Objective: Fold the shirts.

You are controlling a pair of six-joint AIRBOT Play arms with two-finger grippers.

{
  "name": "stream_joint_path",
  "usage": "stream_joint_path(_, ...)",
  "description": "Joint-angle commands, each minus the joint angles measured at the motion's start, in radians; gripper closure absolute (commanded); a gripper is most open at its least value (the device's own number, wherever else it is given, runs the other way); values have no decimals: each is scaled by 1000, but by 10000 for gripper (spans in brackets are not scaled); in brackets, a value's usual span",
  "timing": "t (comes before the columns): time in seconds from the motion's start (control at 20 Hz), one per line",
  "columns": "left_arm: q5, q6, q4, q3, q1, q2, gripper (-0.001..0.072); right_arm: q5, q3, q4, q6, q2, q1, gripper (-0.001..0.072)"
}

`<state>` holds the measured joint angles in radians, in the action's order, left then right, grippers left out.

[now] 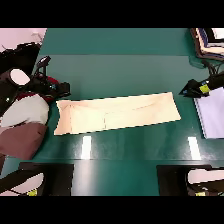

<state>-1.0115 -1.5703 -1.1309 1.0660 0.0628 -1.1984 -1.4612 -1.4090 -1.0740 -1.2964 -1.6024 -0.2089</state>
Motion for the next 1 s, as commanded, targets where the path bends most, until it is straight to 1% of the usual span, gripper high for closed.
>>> stream_joint_path(0.0,-14,0,36,10,27,-3,681,-13,86,10,61,-14,-88,119)
stream_joint_path(0.05,-3,0,36,10,53,-3,681,-5,122,19,82,-24,-101,119)
stream_joint_path(0.1,18,0,36,10,87,-3,681,-3,161,56,113,-38,-114,121)
stream_joint_path(0.15,43,-2,37,10,121,-8,681,-1,190,107,135,-54,-119,143)
stream_joint_path(0.2,71,-9,38,10,153,-13,682,10,212,160,148,-74,-118,143)
stream_joint_path(0.25,106,-32,39,10,186,-22,682,26,229,198,154,-90,-110,145)
stream_joint_path(0.3,139,-56,40,10,215,-36,682,47,241,229,157,-104,-96,163)
stream_joint_path(0.35,163,-63,45,11,245,-53,682,64,245,248,163,-116,-76,163)
stream_joint_path(0.5,238,-64,108,12,334,-124,682,89,232,270,192,-122,0,235)
stream_joint_path(0.6,288,-64,142,31,389,-186,682,60,190,270,206,-121,45,656)
stream_joint_path(0.65,303,-64,159,50,415,-223,682,34,163,270,206,-120,63,663)
stream_joint_path(0.7,303,-63,168,72,439,-260,682,5,129,270,206,-113,83,692)
stream_joint_path(0.8,288,-60,169,126,485,-335,682,-10,76,270,197,-66,114,693)
stream_joint_path(0.95,287,-60,169,184,529,-418,682,-7,0,271,148,47,156,693)
